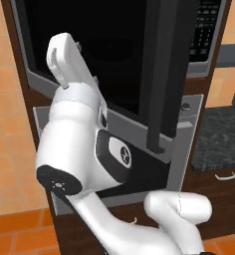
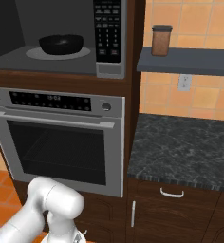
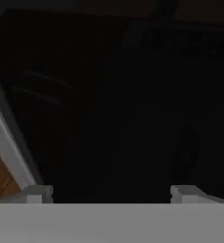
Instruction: Open the microwave, place the bowl with waffle inside the microwave, then close the microwave door and turn it on.
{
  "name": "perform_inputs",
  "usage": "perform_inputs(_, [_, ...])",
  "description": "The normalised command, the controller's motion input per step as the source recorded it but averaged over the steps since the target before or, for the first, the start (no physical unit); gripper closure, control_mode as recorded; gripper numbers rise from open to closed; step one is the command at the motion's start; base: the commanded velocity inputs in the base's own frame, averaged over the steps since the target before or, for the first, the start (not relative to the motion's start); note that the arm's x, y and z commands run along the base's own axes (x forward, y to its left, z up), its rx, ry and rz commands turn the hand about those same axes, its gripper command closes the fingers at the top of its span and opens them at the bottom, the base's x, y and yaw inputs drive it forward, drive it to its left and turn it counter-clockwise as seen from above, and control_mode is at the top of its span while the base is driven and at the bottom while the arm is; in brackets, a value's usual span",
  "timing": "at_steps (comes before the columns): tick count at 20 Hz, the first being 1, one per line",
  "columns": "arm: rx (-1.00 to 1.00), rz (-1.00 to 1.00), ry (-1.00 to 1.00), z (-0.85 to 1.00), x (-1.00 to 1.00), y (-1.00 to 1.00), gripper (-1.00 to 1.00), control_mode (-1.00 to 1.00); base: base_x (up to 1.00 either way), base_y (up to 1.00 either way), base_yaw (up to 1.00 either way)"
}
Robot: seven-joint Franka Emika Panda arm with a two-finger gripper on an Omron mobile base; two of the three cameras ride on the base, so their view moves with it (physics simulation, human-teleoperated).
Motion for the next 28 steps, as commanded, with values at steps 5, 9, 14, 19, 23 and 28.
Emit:
perform_inputs(5, [0.01, -0.04, 0.24, 0.00, 0.61, -0.40, -1.00, -1.00, 0.00, 0.00, 0.00])
perform_inputs(9, [0.05, 0.00, 0.22, 0.00, 0.71, -0.51, -1.00, -1.00, 0.00, 0.00, 0.00])
perform_inputs(14, [0.04, 0.00, 0.19, 0.00, 0.84, -0.50, -1.00, -1.00, 0.00, 0.00, 0.00])
perform_inputs(19, [0.03, 0.00, 0.13, -0.02, 0.75, -0.45, -1.00, -1.00, 0.00, 0.00, 0.00])
perform_inputs(23, [0.02, 0.03, 0.07, -0.08, 0.89, -0.35, -1.00, -1.00, 0.00, 0.00, 0.00])
perform_inputs(28, [0.02, 0.06, 0.00, -0.20, 0.74, -0.36, -1.00, -1.00, 0.00, 0.00, 0.00])
